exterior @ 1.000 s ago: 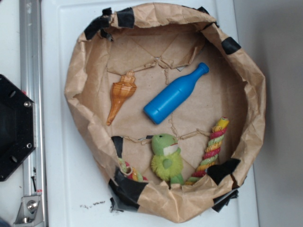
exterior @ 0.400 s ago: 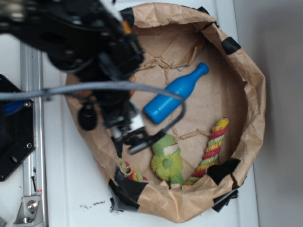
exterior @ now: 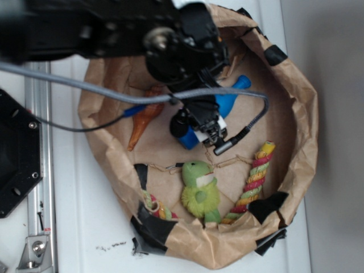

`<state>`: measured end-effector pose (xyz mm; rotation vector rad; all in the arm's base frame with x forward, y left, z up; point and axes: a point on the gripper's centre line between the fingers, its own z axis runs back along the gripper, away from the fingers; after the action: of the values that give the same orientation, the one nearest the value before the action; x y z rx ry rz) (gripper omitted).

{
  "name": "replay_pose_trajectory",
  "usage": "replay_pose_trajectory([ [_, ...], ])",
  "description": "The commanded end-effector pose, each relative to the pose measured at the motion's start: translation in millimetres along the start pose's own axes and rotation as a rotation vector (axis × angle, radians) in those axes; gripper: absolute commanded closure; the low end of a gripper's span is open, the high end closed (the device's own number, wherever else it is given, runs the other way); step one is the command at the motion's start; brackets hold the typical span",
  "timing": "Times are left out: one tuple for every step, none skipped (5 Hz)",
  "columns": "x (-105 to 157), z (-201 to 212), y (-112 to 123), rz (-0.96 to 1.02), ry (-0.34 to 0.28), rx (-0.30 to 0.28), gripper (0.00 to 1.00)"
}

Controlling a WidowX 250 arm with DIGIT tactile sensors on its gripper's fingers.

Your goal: Grab the blue bottle.

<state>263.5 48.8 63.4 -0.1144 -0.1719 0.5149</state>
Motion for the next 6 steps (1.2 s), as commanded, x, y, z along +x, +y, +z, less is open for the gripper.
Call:
replay_pose_trajectory([
  [14.6, -34.5, 1.1, -0.009, -0.031, -0.003, 1.00],
  [18.4, -35.3, -4.0, -0.003, -0.011, -0.001, 1.00],
  [26.1, -2.3, -21.1, -0.043, 0.055, 0.039, 1.00],
  [18.8, 45.3, -41.9, 0.044, 0.015, 0.154, 0.93],
  [5.3, 98.6, -43.3, 0.135, -0.088, 0.040, 1.00],
  [2.3, 150.7, -43.0, 0.217, -0.037, -0.041, 1.00],
])
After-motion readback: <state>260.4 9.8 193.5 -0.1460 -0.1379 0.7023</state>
